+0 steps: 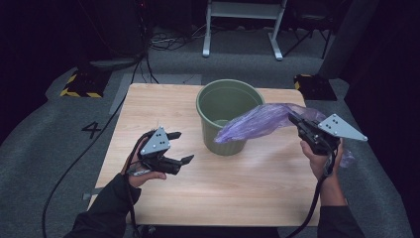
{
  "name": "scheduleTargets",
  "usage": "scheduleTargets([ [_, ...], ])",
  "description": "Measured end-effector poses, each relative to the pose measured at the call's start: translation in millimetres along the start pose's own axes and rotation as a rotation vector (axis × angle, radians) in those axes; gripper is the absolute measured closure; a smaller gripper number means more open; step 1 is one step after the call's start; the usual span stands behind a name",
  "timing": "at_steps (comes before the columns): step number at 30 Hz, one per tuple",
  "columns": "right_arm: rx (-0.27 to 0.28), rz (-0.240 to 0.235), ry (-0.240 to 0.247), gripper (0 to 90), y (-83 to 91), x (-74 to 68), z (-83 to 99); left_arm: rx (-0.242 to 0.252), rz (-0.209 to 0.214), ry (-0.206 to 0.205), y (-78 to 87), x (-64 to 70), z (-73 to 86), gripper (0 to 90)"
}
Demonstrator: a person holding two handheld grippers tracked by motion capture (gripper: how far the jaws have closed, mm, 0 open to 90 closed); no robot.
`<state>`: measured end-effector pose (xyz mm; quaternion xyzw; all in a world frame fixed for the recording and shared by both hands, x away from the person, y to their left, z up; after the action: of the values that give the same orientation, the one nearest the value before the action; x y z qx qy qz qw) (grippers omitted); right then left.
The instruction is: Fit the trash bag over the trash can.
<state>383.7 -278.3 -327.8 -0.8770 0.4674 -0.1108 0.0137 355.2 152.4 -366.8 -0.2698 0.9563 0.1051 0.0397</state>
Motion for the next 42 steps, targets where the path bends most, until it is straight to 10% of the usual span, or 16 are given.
scheduleTargets([
  [16, -0.047, -0.002, 0.049, 90.0, -39.8, -7.3, -9.5, 0.047, 0.044, -0.089, -59.9, -4.6, -59.4, 27.0],
  [30, -0.075, -0.049, 0.085, 88.3, -55.5, -14.3, -12.6, -0.018, -0.062, -0.176, -92.1, -31.2, -66.4, 83.5],
  [35, -0.113, -0.077, 0.07, 77.8, -53.7, -14.3, -3.2, -0.06, -0.09, -0.146, -99.4, -45.3, -56.0, 85.7],
  [42, -0.186, -0.147, 0.0, 36.3, -47.8, -15.5, 9.4, -0.084, -0.104, -0.131, -103.1, -54.5, -50.0, 86.2],
])
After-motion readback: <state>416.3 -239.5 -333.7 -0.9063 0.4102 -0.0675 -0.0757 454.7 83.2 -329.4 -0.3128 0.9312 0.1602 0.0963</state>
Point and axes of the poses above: each handheld gripper's, and its own axes: y roughly backward along the jaws, z roughly out of its underside, x roughly to its right, the point moved 1 cm from there along -y, roughly forward along the jaws, and after that the axes turned 15 degrees about x, right-handed, at the moved point
